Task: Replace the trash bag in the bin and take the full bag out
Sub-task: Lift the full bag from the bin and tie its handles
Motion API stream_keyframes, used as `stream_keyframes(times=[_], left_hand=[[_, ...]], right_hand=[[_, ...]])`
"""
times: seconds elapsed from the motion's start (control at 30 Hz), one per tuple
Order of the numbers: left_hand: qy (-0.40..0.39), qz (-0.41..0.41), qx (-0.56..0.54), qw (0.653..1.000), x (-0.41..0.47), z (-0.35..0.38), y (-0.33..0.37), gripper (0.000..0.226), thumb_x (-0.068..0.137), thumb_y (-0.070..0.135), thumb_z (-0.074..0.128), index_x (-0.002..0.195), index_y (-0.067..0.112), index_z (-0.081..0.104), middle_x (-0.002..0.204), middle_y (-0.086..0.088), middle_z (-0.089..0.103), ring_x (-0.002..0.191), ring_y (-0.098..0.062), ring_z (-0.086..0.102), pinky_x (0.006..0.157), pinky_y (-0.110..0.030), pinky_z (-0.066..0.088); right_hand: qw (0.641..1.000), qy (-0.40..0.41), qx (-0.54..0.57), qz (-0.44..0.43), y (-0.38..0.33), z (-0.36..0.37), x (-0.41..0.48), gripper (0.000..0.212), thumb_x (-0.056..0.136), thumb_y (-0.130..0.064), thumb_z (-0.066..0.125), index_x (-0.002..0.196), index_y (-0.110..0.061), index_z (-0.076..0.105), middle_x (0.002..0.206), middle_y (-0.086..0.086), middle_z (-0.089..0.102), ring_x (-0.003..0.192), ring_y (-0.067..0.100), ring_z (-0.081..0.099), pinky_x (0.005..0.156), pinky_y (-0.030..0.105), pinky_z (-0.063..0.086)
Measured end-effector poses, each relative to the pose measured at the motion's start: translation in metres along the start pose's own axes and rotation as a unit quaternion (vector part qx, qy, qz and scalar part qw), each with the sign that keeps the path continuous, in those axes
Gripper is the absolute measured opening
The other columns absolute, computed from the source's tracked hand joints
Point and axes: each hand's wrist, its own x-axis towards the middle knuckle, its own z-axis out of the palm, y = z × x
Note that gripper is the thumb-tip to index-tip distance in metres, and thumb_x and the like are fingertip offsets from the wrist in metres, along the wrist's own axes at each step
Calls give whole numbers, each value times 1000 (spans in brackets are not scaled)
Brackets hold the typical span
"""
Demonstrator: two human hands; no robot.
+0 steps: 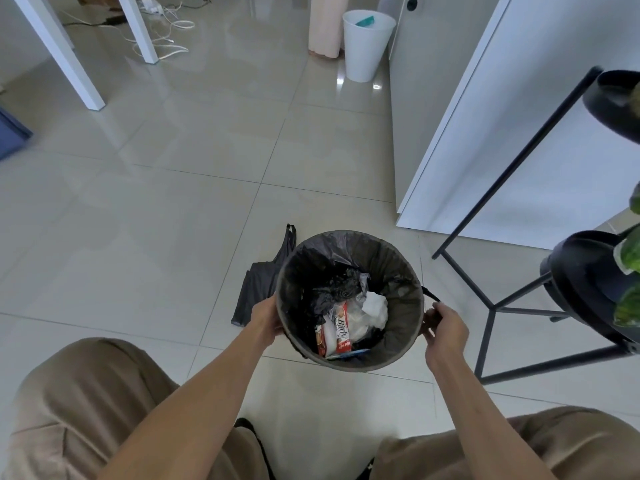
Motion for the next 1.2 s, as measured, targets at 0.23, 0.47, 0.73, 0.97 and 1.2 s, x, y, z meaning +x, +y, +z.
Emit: stream_keyframes(times=[0.23,0.47,0.73,0.97,1.2], left_hand=[[32,28,-29,999,-17,-15,27,48,98,42,59,62,11,49,49,-8,47,40,-19,42,34,-21,40],[-48,42,24,998,-59,-30,77,47,95,47,62,68,9,55,47,-3,44,38,-18,42,45,-29,49],[-144,107,-36,983,-100,-23,70,26,95,38,64,105,14,65,86,-11,66,80,-30,68,99,-50,52],[-59,151,84,983,-100,-30,62,29,95,20,67,120,6,62,75,-14,68,66,-27,67,77,-44,59],[-77,105,74,989,-125,-31,69,20,97,29,63,97,9,62,73,-6,65,63,-23,68,71,-38,61]], right_hand=[[988,-26,-150,-39,-19,9,-14,33,88,-40,72,82,-7,69,60,3,44,57,18,42,63,34,46],[969,-56,-208,-119,-44,7,-33,19,93,-25,67,88,-7,69,57,5,55,53,18,49,63,35,48],[970,-106,-174,-131,-38,-4,-53,16,96,-16,61,90,-1,66,74,11,68,66,19,58,73,36,51],[949,-195,-247,-23,-54,-11,-59,19,94,-21,67,91,-2,68,63,6,58,49,16,48,49,29,44],[934,-255,-247,-48,-66,6,-71,21,97,-27,63,102,-7,64,63,4,51,49,15,46,48,26,45]])
